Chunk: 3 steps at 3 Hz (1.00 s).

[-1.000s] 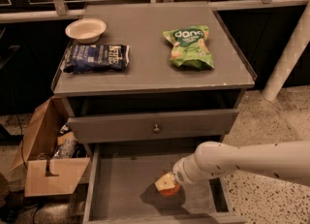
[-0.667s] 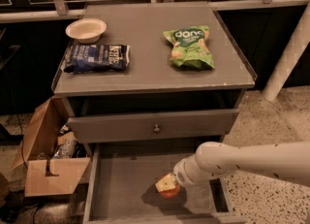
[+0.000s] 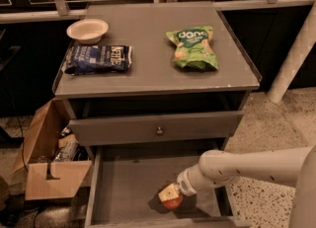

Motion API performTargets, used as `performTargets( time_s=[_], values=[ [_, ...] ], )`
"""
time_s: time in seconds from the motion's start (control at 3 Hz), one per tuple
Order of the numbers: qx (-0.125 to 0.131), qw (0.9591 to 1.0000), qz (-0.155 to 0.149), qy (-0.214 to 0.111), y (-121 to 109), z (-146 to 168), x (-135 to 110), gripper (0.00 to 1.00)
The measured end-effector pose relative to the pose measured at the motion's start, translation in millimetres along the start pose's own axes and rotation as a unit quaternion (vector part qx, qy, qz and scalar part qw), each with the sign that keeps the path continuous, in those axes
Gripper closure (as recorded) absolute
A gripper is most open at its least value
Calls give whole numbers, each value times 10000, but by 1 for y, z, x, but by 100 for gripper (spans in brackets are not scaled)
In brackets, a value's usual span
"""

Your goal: Place apple into middle drawer

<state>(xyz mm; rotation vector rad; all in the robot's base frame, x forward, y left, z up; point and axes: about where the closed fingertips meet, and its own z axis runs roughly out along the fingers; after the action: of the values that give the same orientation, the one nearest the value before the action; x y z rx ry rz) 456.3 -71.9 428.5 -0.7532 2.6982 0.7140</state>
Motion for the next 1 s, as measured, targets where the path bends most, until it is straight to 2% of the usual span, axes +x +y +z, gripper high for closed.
performTargets(
  time_s=[1.0],
  values=[
    [-180,9996,149,126,-8,26,16,100]
  ],
)
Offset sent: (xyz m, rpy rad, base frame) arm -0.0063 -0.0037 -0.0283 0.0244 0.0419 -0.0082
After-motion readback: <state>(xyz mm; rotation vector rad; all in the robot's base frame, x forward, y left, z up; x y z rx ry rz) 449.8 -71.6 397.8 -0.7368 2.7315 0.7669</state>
